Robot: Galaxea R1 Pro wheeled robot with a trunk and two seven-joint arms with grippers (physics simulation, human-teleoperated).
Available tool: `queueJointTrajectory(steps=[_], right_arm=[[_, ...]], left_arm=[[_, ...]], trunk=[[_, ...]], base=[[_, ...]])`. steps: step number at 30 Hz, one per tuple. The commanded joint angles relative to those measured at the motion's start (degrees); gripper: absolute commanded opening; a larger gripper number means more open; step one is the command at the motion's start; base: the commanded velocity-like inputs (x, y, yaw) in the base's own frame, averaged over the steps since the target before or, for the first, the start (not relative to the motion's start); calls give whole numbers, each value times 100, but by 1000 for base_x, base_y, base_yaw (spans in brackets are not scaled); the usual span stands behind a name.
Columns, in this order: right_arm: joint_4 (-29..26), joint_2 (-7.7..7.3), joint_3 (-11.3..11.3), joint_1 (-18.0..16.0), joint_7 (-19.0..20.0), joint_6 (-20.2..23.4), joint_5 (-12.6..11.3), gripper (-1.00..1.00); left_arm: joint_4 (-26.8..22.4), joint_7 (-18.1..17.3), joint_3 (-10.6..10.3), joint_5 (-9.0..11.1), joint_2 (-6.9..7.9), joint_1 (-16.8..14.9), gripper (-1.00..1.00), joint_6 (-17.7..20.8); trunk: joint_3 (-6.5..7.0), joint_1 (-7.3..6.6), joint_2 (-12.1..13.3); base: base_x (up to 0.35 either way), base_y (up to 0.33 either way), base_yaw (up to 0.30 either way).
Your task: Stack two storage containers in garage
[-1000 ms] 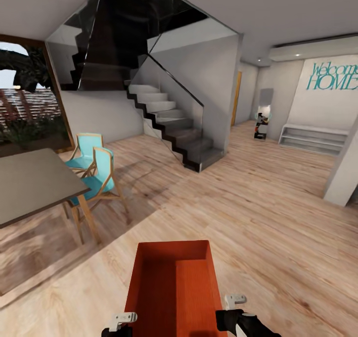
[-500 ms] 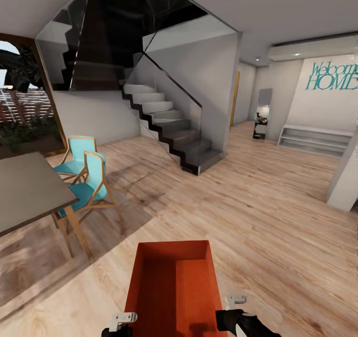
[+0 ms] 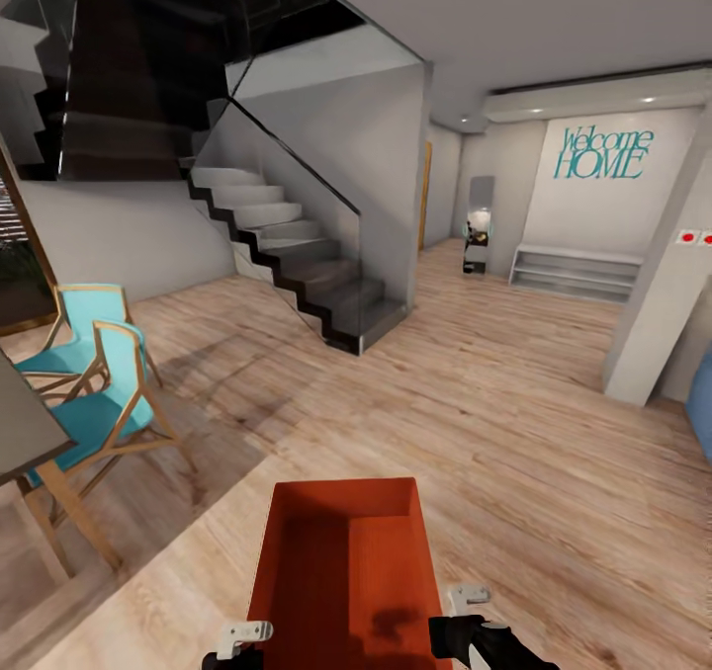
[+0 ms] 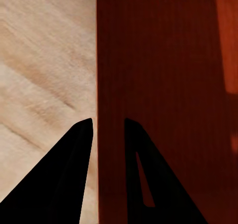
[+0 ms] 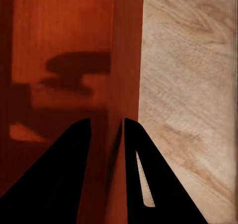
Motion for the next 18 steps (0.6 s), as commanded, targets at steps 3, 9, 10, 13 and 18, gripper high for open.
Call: queueJointTrajectory(steps=[3,9,10,13,18], right_arm=[[-24,-6,23,-7,-6,33,60,-100],[-24,-6,23,-7,-7,29,60,-100],[-24,-6,23,-7,-7,29,60,-100],[-24,-6,23,-7,-7,31,60,-100],[-24,-6,19,-7,-7,28,60,-100]], left_arm=[[27,33,-128,57,9,-1,-100,-21],[27,34,-128,57,9,-1,-100,-21],[28,35,-128,57,9,-1,-100,-21],[28,37,-128,57,9,-1,-100,-21],[28,33,-128,57,9,-1,-100,-21]], trunk=[[-6,4,-3],[-6,4,-3],[-6,4,-3],[-6,4,-3],[-6,4,-3]], base=[[343,0,-213],[343,0,-114],[343,0,-27],[343,0,-12],[343,0,-3]])
